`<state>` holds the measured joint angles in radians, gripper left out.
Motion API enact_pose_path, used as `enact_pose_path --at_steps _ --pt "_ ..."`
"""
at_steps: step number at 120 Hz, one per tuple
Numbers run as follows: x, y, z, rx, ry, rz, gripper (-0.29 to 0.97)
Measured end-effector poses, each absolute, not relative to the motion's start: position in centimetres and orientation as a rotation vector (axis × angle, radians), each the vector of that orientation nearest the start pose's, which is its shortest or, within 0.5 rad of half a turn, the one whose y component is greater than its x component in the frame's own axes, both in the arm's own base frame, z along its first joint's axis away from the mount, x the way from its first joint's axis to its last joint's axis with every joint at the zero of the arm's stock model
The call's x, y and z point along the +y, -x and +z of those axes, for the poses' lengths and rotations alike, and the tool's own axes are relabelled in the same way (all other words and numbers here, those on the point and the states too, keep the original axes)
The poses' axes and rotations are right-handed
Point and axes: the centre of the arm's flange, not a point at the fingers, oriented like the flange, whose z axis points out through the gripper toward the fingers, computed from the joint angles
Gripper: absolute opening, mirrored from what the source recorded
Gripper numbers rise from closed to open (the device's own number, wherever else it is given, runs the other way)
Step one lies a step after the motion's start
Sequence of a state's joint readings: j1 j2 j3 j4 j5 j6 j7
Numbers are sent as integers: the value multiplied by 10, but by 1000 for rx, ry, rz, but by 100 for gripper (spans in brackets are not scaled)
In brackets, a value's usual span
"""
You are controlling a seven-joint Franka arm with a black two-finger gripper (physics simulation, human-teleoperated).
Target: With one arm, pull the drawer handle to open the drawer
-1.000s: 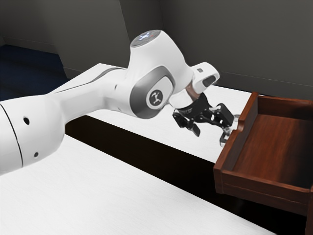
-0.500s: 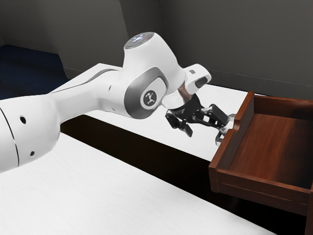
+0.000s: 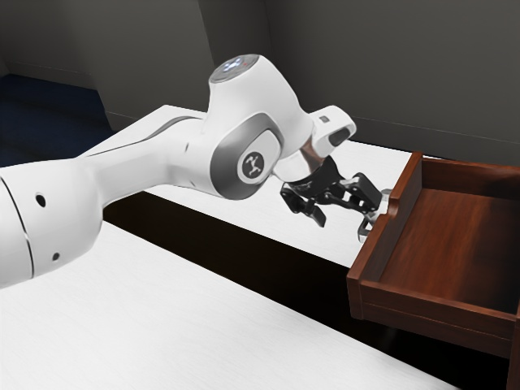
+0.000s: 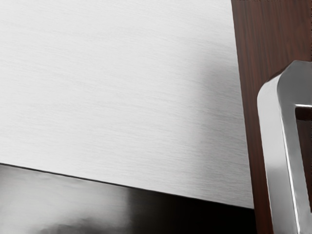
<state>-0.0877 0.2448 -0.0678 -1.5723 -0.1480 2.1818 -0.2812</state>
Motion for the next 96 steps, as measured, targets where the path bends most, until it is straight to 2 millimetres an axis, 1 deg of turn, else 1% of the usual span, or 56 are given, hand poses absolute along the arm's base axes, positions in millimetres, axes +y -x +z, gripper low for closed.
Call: enact_pose_path --at_steps 12,31,45,52,70,75,82,88,93,96 --pt "-107 -661 538 -314 3309 -544 68" --pt "-117 -659 540 -288 3319 -545 68" --pt "-122 -657 543 -277 3322 -551 68" --pt "-122 -656 548 -274 3322 -565 68" --pt "-121 -648 574 -266 3316 -633 68" --pt "-120 -643 586 -261 3312 -650 68" --pt "-116 -628 612 -244 3292 -653 68" --pt "-107 -609 651 -216 3247 -659 68" --pt "-100 -591 691 -193 3198 -672 68" --pt "-97 -581 711 -181 3174 -672 68"
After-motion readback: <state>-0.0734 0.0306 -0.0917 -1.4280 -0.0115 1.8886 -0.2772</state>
